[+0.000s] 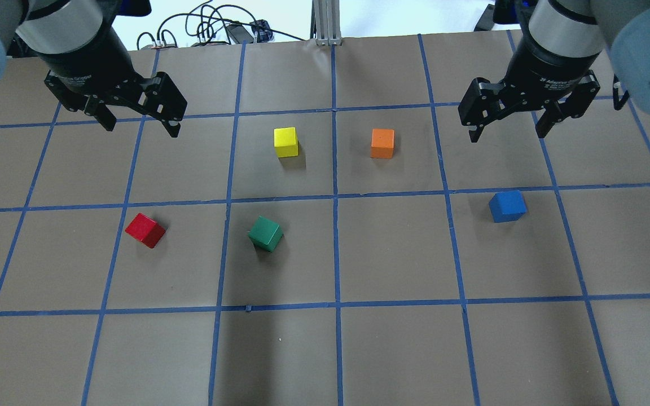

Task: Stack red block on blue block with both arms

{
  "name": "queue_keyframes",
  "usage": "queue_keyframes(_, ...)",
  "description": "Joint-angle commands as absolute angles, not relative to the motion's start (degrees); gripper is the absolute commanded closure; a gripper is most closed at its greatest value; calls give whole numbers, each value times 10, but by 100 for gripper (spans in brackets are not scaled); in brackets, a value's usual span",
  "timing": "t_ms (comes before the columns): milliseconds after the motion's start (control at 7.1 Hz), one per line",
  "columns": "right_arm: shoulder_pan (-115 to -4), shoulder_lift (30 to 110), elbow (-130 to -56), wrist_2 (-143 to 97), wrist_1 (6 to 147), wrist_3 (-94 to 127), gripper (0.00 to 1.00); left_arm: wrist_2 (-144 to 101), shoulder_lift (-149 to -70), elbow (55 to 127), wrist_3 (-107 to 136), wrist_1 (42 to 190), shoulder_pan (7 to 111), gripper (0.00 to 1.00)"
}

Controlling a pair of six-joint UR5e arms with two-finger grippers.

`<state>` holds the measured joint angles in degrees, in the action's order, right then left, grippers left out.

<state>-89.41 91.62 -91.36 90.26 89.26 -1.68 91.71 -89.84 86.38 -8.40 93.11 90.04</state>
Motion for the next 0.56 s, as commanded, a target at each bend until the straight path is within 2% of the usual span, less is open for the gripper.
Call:
queue_keyframes(0, -895, 917, -916, 904, 893, -23, 0, 913, -928, 869, -101, 933, 883, 0)
queue_keyframes(423, -895, 916, -920, 904, 894, -20, 0, 914, -953, 917, -199, 909, 808, 0)
